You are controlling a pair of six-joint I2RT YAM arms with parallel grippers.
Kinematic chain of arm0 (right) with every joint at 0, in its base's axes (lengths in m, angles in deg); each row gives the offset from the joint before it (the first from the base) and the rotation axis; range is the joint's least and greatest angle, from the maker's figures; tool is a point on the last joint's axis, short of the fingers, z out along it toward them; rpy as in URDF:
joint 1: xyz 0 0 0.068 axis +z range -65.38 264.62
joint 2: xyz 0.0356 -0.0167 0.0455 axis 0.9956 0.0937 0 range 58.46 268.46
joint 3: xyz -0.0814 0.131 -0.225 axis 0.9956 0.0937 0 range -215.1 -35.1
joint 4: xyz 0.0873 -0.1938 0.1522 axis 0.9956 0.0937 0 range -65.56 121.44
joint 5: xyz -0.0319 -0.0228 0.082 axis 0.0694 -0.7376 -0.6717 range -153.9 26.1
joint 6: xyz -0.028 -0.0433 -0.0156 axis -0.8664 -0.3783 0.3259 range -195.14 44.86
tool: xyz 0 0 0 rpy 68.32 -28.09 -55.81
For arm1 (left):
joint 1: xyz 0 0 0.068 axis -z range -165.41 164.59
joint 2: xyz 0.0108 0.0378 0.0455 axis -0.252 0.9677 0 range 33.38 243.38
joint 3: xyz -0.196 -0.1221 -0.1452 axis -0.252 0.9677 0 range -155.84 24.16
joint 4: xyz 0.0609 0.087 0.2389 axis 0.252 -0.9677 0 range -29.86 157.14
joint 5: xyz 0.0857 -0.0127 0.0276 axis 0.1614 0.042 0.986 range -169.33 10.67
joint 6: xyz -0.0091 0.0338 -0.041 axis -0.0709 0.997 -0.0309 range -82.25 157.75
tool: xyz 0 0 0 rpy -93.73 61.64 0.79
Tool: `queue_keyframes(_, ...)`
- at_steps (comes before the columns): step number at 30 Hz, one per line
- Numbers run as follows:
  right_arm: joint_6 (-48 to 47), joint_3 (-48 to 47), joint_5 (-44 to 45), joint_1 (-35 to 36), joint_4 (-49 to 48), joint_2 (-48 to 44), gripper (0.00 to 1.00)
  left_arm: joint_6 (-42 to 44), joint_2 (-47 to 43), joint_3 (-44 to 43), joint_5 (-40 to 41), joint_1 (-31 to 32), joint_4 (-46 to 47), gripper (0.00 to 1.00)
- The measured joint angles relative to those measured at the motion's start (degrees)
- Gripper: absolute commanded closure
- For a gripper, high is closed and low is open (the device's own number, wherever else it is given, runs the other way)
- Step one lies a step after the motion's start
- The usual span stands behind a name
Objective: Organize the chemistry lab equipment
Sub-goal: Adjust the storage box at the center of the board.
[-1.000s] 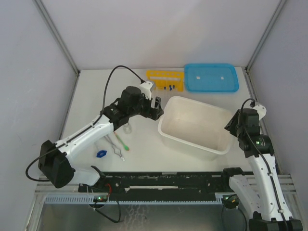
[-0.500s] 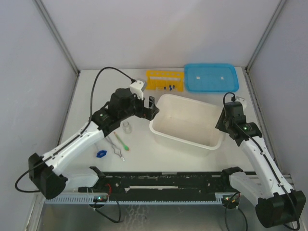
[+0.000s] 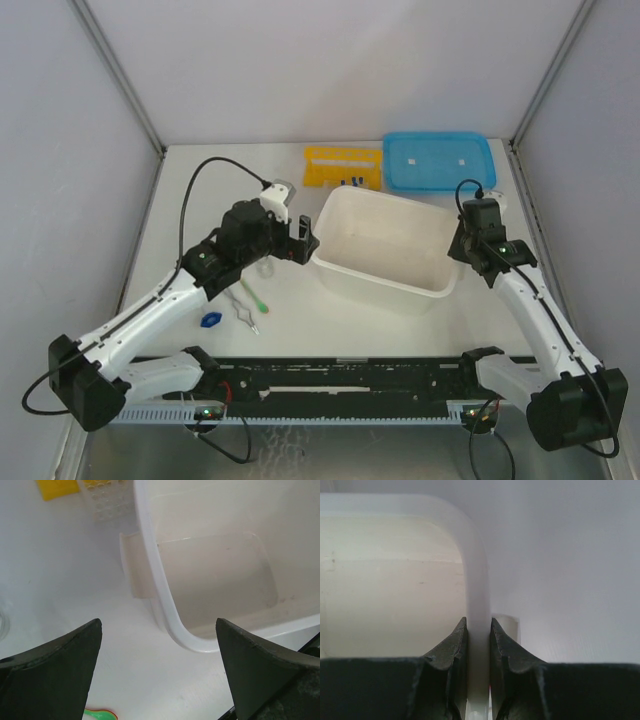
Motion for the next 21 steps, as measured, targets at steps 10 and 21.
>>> queue_keyframes(10,-0.50,-1.27,6.38,9.35,-1.68,3.43,0.92,0.11,5.81,-0.11,0.04,0.00,0.28,0.00)
queue_keyframes(21,0.31,-1.27,6.97,9.31,-1.53,3.48,0.94,0.85,12.24,-0.26,-0.79,-0.94,0.39,0.28)
